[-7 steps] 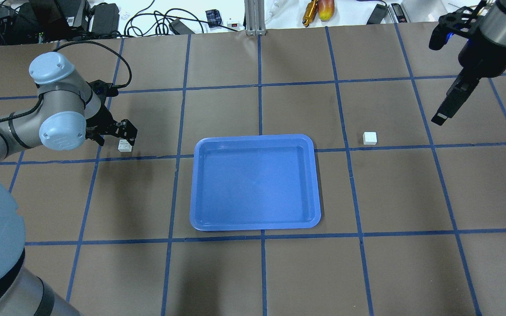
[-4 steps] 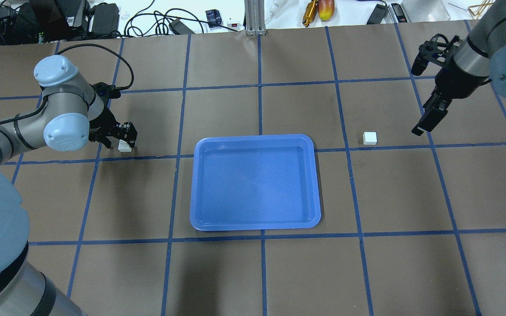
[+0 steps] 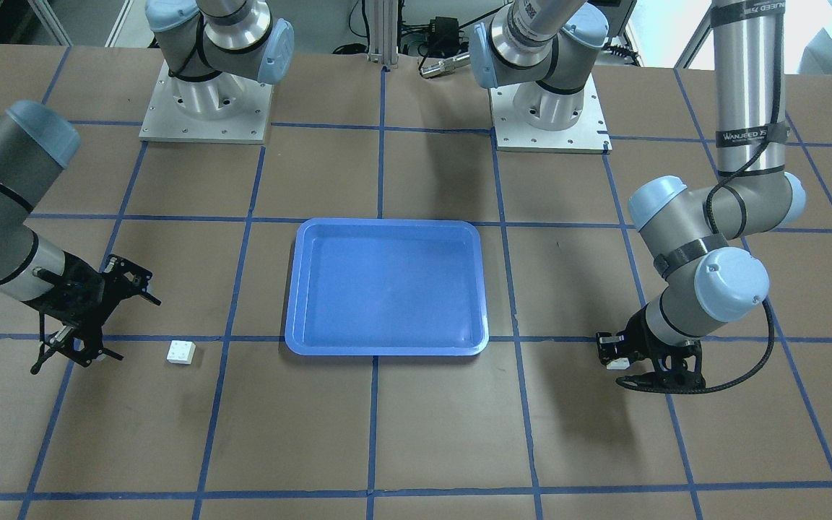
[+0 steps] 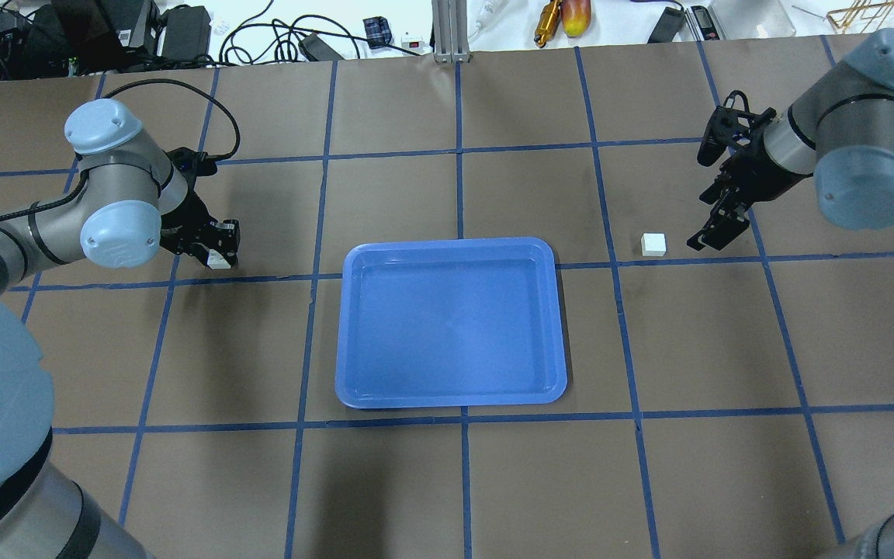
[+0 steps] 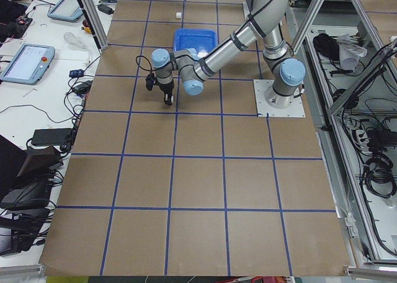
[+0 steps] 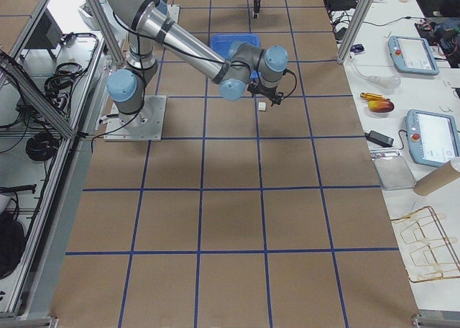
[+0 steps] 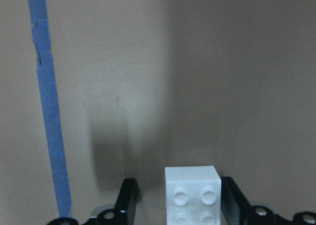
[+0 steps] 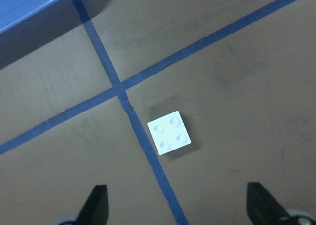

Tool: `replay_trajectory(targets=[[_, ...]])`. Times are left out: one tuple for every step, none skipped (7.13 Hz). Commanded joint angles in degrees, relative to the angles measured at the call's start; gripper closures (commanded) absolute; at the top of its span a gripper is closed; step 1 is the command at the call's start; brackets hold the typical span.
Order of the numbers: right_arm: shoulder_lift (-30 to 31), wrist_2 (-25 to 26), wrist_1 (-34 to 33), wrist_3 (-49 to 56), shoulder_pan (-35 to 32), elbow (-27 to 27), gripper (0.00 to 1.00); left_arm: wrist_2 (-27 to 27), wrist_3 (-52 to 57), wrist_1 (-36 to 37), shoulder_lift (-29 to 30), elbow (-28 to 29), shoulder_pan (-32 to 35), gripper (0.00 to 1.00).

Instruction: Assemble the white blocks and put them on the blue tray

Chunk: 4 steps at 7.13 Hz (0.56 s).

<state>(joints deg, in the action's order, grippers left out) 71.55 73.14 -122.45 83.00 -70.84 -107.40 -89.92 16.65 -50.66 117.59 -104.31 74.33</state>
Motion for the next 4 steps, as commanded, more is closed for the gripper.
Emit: replay_trajectory(targets=[[-2.1,-4.92,-10.66,0.32,0.44,-4.91,0.0,0.1,-0.21,-0.32,-0.86,0.59,0.46,0.92],[-3.68,-5.11,-13.67,3.19,0.44,-5.62,0.0,2.45,-0.82,-0.4,-1.91,0.68,1.59,0.95],[-4.22,-4.86,-15.7,8.96,0.35,-6.15,0.04,3.86,-1.87,-1.89,-3.66,0.68,4.82,0.95],[-4.14,-4.94,-15.98,11.98,0.35,-6.33,0.04,3.88,-5.45,-1.99,-5.07,1.29,8.51,0.95]])
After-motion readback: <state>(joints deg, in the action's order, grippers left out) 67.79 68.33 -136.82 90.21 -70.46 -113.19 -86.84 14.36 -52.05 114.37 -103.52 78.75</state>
